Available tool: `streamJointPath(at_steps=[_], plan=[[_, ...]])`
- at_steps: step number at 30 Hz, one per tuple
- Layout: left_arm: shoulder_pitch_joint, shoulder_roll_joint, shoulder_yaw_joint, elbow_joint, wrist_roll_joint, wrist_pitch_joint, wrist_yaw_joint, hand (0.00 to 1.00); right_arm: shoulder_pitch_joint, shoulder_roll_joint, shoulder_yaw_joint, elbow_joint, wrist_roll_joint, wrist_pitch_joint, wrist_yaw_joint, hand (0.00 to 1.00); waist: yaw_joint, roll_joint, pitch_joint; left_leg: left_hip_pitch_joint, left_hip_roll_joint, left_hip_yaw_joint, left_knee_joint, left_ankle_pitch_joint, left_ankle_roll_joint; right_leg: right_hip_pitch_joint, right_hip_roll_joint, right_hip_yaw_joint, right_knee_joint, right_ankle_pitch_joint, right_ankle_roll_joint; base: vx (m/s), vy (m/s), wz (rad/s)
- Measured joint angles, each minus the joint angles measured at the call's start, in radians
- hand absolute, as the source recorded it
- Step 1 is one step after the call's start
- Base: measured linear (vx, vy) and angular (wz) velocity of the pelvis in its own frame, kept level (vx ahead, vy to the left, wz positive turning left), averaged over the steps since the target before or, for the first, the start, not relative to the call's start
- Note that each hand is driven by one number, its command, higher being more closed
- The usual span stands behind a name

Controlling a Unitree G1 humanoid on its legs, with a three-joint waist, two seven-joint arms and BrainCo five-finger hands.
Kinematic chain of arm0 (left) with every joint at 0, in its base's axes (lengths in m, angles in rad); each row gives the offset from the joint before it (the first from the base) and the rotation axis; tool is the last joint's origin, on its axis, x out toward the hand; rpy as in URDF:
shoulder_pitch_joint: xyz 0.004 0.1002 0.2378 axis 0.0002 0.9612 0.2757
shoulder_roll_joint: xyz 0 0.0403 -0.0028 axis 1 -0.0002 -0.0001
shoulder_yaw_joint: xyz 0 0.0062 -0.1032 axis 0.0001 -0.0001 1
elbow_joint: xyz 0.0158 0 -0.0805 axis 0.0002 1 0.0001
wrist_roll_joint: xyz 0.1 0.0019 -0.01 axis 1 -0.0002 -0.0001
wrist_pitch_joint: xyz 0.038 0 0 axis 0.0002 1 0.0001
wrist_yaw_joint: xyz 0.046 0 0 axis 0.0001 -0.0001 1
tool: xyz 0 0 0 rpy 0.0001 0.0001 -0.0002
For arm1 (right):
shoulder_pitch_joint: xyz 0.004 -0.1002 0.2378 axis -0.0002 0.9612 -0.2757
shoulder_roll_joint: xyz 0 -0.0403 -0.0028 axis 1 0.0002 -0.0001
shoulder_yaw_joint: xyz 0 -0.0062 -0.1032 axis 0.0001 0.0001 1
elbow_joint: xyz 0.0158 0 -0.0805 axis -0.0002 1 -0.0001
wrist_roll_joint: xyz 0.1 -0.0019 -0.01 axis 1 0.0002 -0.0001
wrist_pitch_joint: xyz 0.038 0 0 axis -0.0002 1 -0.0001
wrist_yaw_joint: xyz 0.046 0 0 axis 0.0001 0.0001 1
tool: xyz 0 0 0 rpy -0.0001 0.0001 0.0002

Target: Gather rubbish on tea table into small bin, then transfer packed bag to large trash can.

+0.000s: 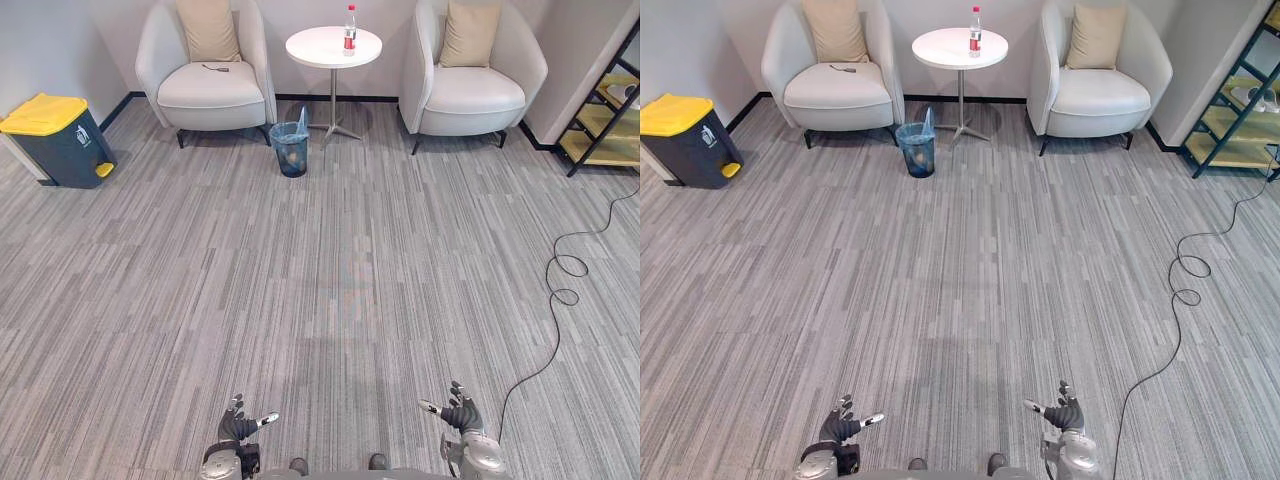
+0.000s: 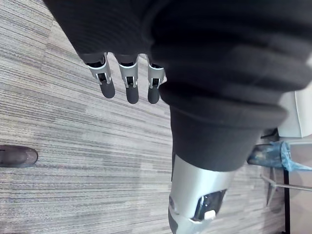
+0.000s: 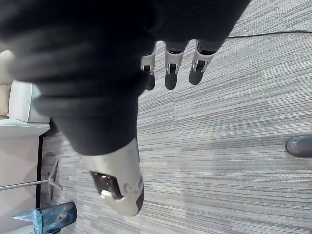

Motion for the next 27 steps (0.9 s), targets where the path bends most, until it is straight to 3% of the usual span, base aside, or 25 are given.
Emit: streamJointPath(at_steps=[6, 12, 17, 19, 21, 24, 26, 27], plan=[[-0.005, 0.001, 0.0, -0.006, 0.002, 0.0, 0.0, 0.0, -0.015, 0.0, 0.0, -0.005, -0.001, 0.001, -0.001, 0.0, 0.0, 0.0, 0.0, -0.004, -0.001, 0.02, 0.003, -0.007, -0.001, -0.007, 0.0, 0.012, -0.002, 0.0, 0.0, -0.01, -0.016, -0.09], [0.0, 0.0, 0.001, -0.08, -0.001, 0.0, 0.001, 0.0, -0.029, -0.005, -0.018, -0.083, -0.001, 0.001, -0.003, 0.0, 0.005, 0.014, 0.014, -0.075, -0.001, 0.064, 0.113, -0.08, 0.015, -0.067, -0.004, 0.058, 0.042, -0.015, 0.016, -0.01, 0.008, -0.21], [0.005, -0.002, -0.001, -0.132, -0.01, -0.002, 0.0, 0.0, -0.047, -0.009, -0.017, -0.098, -0.001, 0.001, -0.004, 0.0, 0.006, 0.02, 0.033, -0.109, -0.015, 0.092, 0.236, -0.182, 0.037, -0.164, -0.026, 0.089, 0.286, -0.145, 0.054, 0.03, 0.041, -0.2], [0.004, 0.0, -0.022, -0.142, -0.013, -0.002, 0.0, 0.0, -0.038, -0.01, -0.017, -0.134, -0.001, 0.003, -0.004, 0.0, 0.0, 0.03, 0.055, -0.09, -0.023, 0.085, 0.265, -0.228, 0.053, -0.269, -0.039, 0.078, 0.556, -0.168, 0.079, 0.09, 0.083, 0.04], [-0.003, 0.002, -0.025, -0.148, -0.013, -0.001, 0.0, 0.0, -0.013, -0.007, -0.017, -0.156, -0.001, 0.003, -0.004, 0.0, -0.004, 0.009, 0.071, -0.046, -0.049, 0.05, 0.265, -0.246, 0.079, -0.358, -0.067, 0.053, 0.78, -0.174, 0.091, 0.2, 0.051, 0.37], [-0.005, 0.002, -0.024, -0.148, -0.013, 0.004, 0.002, 0.0, -0.01, -0.017, -0.018, -0.156, -0.001, 0.012, -0.004, 0.0, -0.005, 0.012, 0.078, 0.016, -0.038, 0.021, 0.248, -0.261, 0.079, -0.419, -0.07, -0.019, 0.785, -0.231, 0.047, 0.34, -0.007, 0.38], [-0.024, 0.002, -0.025, -0.148, -0.013, 0.005, 0.002, 0.0, -0.037, -0.03, -0.017, -0.155, -0.001, 0.012, -0.004, 0.0, -0.017, 0.034, 0.09, 0.047, -0.002, 0.003, 0.219, -0.261, 0.078, -0.456, -0.033, -0.064, 0.686, -0.231, 0.029, 0.42, -0.077, 0.35], [-0.041, 0.001, -0.025, -0.149, -0.014, 0.005, 0.002, 0.0, -0.056, -0.041, -0.017, -0.154, -0.001, 0.012, -0.004, 0.0, -0.026, 0.05, 0.099, 0.065, 0.025, -0.009, 0.209, -0.26, 0.076, -0.482, -0.002, -0.085, 0.595, -0.201, 0.0, 0.45, -0.103, 0.38]])
